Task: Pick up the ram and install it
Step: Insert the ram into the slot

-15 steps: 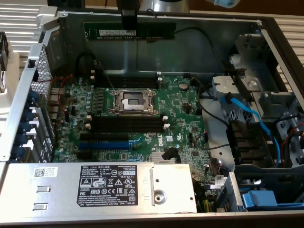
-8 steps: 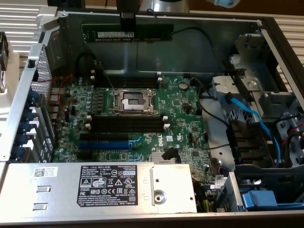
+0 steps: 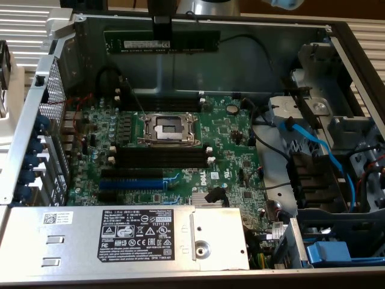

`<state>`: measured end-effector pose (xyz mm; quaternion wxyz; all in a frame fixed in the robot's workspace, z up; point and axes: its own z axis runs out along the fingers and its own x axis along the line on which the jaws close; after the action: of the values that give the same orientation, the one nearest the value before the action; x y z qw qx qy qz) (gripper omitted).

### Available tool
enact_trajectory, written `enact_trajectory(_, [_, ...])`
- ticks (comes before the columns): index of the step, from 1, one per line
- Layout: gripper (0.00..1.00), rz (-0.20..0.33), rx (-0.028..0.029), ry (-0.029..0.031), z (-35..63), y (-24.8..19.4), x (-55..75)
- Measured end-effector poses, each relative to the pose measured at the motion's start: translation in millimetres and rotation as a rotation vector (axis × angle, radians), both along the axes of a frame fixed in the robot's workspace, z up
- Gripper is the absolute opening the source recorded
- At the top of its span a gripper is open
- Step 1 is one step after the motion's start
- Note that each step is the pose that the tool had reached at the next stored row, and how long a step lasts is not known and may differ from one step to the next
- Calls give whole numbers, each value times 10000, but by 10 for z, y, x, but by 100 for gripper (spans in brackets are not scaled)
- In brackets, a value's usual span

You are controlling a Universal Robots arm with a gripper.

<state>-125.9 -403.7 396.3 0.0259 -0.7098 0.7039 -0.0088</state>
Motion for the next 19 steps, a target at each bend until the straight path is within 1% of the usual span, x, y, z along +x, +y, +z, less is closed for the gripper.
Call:
enact_trajectory(3, [12,-194,-5,2,-7,1,5])
enact_trajectory(6, [12,-296,-60,5,-29,9,19])
enact_trajectory(7, [12,-305,-65,9,-40,15,25])
enact_trajectory(10, [12,-354,-70,42,-80,26,46])
enact_trajectory(12, [12,-364,-80,68,-108,46,57])
enact_trajectory(13, [12,-364,-93,77,-120,58,64])
enact_trajectory(14, [12,-364,-111,83,-132,69,70])
enact_trajectory(15, [12,-365,-140,92,-142,82,76])
enact_trajectory(19, [12,-365,-287,158,-171,120,98])
